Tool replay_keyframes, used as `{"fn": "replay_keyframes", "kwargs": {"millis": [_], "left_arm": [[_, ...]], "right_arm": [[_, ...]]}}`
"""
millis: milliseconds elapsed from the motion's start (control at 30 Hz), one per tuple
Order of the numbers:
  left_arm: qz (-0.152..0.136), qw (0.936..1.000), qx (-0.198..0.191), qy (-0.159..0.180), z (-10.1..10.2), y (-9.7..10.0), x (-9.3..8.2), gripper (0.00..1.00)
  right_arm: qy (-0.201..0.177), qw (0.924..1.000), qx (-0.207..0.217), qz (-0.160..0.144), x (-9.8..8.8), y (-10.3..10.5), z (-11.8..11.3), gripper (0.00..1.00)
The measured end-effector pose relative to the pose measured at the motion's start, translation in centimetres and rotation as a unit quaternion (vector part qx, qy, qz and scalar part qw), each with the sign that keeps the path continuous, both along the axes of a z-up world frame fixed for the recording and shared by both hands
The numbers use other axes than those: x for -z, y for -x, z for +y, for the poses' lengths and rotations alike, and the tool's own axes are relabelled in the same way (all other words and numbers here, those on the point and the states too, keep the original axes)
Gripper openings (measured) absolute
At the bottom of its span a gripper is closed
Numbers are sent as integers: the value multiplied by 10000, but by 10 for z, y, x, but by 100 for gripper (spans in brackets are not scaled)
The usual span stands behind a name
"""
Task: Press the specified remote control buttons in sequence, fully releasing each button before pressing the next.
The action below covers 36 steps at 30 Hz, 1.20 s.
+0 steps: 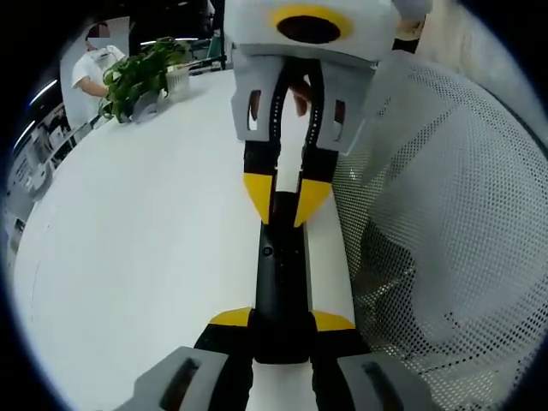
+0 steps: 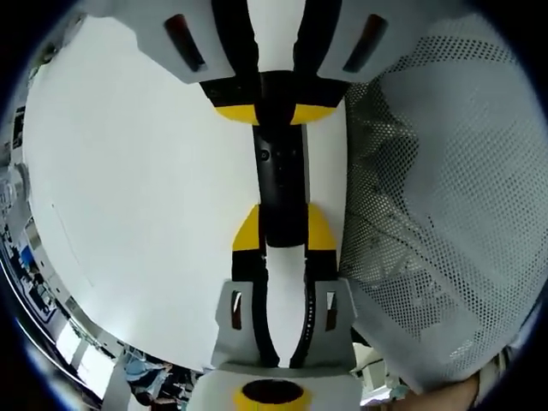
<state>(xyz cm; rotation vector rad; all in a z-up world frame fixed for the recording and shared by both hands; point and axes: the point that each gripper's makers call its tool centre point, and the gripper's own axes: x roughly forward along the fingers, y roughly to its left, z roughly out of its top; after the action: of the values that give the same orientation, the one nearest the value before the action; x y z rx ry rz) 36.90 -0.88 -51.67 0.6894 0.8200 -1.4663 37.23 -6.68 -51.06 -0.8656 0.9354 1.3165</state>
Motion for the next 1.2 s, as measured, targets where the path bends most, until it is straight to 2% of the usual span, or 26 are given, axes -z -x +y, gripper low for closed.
{"fn": "replay_keyframes", "kwargs": {"millis": [300,467,500,533,700,900,1067,1200], "left_arm": [[-3,10000,-4,6,0,0,0,24],[3,10000,-3,6,0,0,0,24],[3,10000,-4,9,0,0,0,24],[2,10000,-6,13,0,0,0,24],[5,10000,1,1,0,0,1,24],[-1,10000,6,-5,0,0,1,24],[7,10000,-4,6,0,0,1,24],[10,10000,-3,6,0,0,0,24]], "right_arm": [[35,9999,45,83,-1,-1,8,10],[305,9995,-61,51,1,1,8,10],[431,9986,-302,-74,1,0,7,10],[439,9986,-292,-78,2,1,8,10],[405,9990,-184,19,2,-1,6,10],[407,9991,-147,-31,2,0,7,9],[96,9997,146,194,0,-2,5,10],[163,9998,-101,26,0,0,9,9]]}}
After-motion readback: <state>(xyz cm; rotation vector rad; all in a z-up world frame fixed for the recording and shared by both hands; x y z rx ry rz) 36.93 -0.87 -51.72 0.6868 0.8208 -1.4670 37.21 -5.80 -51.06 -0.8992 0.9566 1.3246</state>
